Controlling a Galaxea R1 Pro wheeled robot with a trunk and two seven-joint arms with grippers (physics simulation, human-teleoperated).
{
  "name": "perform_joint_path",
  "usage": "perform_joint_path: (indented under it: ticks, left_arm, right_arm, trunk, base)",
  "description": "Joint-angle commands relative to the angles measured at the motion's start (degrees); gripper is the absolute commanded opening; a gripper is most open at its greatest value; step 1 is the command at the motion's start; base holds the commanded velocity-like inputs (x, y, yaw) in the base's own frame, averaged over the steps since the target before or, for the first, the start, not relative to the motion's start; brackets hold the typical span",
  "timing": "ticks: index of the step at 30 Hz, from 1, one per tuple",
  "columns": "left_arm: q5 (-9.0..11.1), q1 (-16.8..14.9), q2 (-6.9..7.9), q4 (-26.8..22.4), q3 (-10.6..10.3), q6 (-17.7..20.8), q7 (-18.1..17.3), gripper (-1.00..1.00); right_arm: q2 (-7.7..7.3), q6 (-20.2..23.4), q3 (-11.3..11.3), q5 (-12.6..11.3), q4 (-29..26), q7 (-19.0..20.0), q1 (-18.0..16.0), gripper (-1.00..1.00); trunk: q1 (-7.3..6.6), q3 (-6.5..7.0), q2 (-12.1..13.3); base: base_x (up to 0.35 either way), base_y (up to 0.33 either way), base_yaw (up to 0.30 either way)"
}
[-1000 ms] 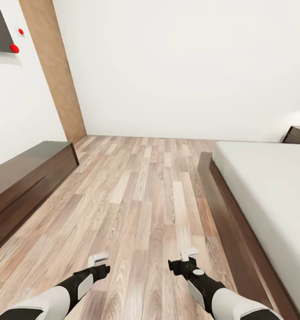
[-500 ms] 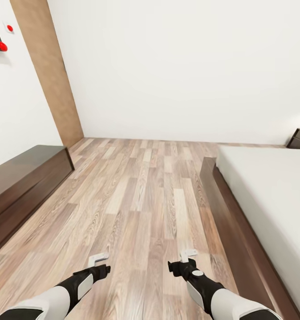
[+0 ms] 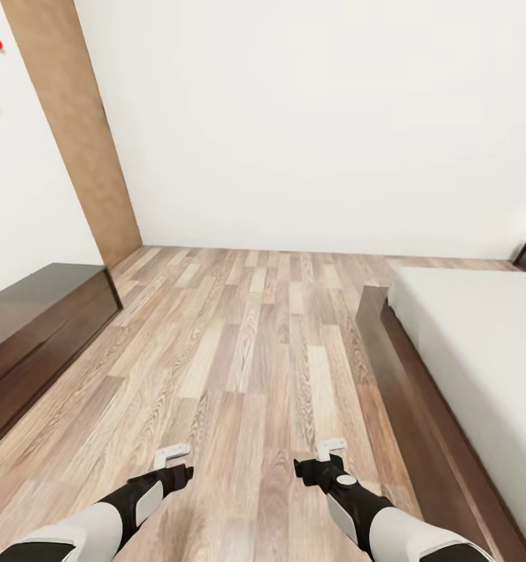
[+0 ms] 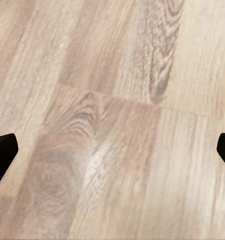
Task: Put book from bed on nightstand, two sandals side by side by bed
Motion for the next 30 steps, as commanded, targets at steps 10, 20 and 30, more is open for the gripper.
perform_joint_path:
  ticks: [10,20,30]
  left_arm:
    - [0.5,0.0,0.01,-0.1,-0.3,0.3,0.2,1.0]
    - [0.6,0.0,0.01,-0.1,-0.2,0.3,0.3,1.0]
    - [0.6,0.0,0.01,-0.1,-0.2,0.3,0.3,1.0]
  right_arm:
    - [0.0,-0.3,0.4,-0.4,0.1,0.3,0.0,1.0]
    - [0.0,-0.3,0.5,-0.4,0.1,0.3,0.0,1.0]
    - [0.0,-0.3,0.5,-0.4,0.1,0.3,0.0,1.0]
  trunk:
    - [0.02,-0.05,0.0]
    - [0.02,-0.05,0.0]
    - [0.02,-0.05,0.0]
  base:
    - [0.331,0.0,0.0]
    - [0.331,0.0,0.0]
    - [0.331,0.0,0.0]
